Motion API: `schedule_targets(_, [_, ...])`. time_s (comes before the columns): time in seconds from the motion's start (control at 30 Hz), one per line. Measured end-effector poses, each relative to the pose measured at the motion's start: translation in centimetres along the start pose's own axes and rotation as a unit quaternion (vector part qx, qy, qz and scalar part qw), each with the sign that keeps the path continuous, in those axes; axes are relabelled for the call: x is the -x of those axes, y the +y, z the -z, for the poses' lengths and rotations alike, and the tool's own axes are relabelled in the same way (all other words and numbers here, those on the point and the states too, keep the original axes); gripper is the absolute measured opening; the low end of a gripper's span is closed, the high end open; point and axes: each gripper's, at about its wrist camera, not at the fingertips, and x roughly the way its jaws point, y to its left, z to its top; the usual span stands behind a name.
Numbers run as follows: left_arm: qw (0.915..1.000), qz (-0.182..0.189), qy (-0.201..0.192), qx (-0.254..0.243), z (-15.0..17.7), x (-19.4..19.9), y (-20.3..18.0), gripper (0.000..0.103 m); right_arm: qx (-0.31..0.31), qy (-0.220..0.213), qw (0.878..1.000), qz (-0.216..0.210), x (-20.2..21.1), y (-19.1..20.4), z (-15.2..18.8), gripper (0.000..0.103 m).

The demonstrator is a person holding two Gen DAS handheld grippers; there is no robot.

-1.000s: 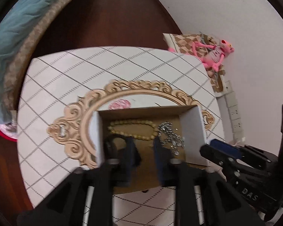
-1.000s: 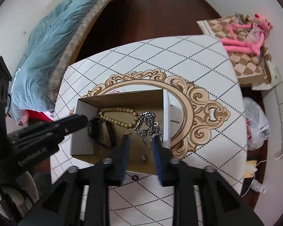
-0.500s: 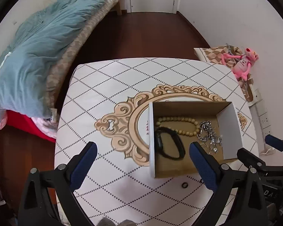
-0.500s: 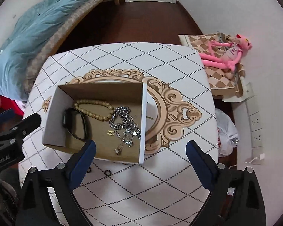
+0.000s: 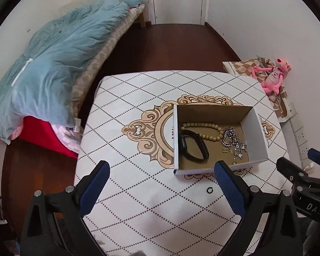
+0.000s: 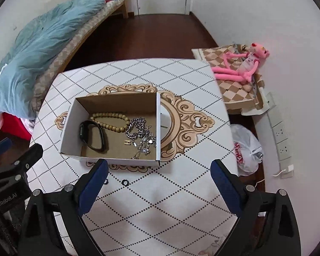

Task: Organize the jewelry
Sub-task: 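Lift both open tools away from the box, then grasp a small black ring with the right tool while the left tool grasps the other black ring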

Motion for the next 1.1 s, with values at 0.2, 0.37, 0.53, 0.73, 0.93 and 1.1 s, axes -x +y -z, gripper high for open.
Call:
schedule_targets(0.2, [0.9997,0.0,-0.024,0.004,0.8,3.0,0.1,0.1,-0.016,-0.04,0.999,0.012,3.7,-0.7,0.9,0.098])
schedule_targets(0.37, [0.9986,0.004,-0.052,0.004,1.0,6.1,0.0,0.1,-0.025,-0.073,0.997,0.019,6.7,-1.0,1.7,0.098])
schedule_targets(0.53, [0.9972,0.005,-0.074,0.003,1.3,8.4,-0.1,0.1,-0.034,-0.101,0.994,0.02,9.4,-1.3,2.3,0.098])
schedule_targets(0.73, [0.9967,0.007,-0.081,0.006,1.9,8.9,-0.2,0.1,-0.041,-0.112,0.993,0.015,10.4,-1.3,2.7,0.098])
schedule_targets(0.93, [0.9975,-0.004,-0.071,0.007,2.4,6.3,-0.2,0.1,-0.047,-0.091,0.995,-0.01,7.7,-1.1,3.6,0.098])
schedule_targets(1.1, [0.9995,-0.024,-0.021,0.006,4.6,0.4,0.7,0.1,-0.052,-0.06,0.996,-0.041,1.4,-0.2,5.6,0.079])
